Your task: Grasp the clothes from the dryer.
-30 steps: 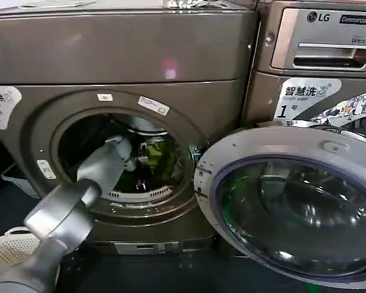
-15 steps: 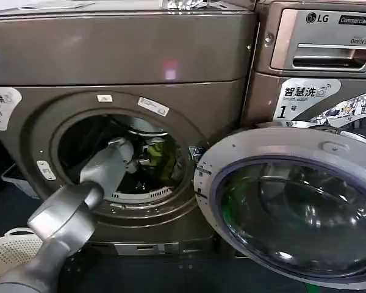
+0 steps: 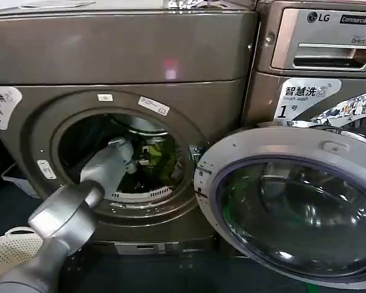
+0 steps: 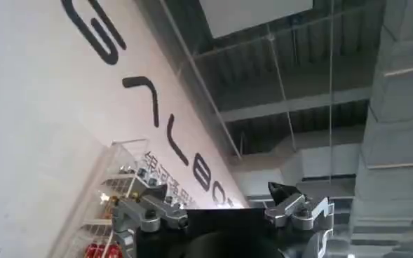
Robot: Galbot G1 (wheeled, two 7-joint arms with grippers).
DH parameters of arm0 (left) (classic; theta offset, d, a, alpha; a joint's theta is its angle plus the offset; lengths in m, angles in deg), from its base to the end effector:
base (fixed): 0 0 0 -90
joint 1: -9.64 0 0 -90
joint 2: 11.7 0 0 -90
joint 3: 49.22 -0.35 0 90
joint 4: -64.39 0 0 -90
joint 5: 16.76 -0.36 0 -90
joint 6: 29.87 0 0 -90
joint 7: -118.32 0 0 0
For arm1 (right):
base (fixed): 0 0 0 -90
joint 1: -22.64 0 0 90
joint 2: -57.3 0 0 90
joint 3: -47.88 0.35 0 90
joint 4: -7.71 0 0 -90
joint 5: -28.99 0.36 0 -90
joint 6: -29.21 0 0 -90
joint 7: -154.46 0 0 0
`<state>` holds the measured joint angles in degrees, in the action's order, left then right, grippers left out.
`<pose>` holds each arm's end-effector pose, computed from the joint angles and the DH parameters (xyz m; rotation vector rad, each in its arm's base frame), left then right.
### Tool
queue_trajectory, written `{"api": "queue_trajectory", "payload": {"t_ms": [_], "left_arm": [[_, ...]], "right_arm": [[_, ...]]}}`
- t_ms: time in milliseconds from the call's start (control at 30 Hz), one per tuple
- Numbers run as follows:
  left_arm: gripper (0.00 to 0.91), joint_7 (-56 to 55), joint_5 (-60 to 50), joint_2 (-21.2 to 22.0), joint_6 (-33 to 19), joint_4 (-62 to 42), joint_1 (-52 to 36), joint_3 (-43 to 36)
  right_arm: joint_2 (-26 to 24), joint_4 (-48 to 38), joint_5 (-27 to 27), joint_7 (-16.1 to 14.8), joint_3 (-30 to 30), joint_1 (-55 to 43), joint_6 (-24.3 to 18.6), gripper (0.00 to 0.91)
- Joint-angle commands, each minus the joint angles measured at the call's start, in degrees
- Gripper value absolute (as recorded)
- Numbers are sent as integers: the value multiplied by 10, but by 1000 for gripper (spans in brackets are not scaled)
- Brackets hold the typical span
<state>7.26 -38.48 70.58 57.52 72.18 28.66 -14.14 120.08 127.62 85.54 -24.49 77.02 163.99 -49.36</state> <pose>0.6763 0.0554 -0.2035 -1.2752 -1.4864 -1.1478 -0.1159 -0.3204 0.1018 1.2760 2.1088 -0.7096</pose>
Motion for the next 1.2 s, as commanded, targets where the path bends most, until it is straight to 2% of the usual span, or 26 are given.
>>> {"api": "queue_trajectory", "payload": {"t_ms": [33, 367, 567, 833, 1200], "left_arm": [[0, -1, 0, 0, 0, -2, 0, -3], [0, -22, 20, 0, 7, -1, 0, 9], [0, -76, 59, -4, 17, 17, 8, 60], [0, -207, 115, -9, 33, 32, 12, 134], [0, -387, 216, -9, 36, 109, 62, 227]], "right_arm": [[-1, -1, -1, -1, 0, 0, 0, 907], [-1, 0, -2, -1, -4, -5, -1, 907], [1, 1, -3, -1, -8, -7, -1, 907], [0, 4, -1, -1, -10, -9, -1, 907], [-1, 9, -2, -1, -21, -18, -2, 907]]}}
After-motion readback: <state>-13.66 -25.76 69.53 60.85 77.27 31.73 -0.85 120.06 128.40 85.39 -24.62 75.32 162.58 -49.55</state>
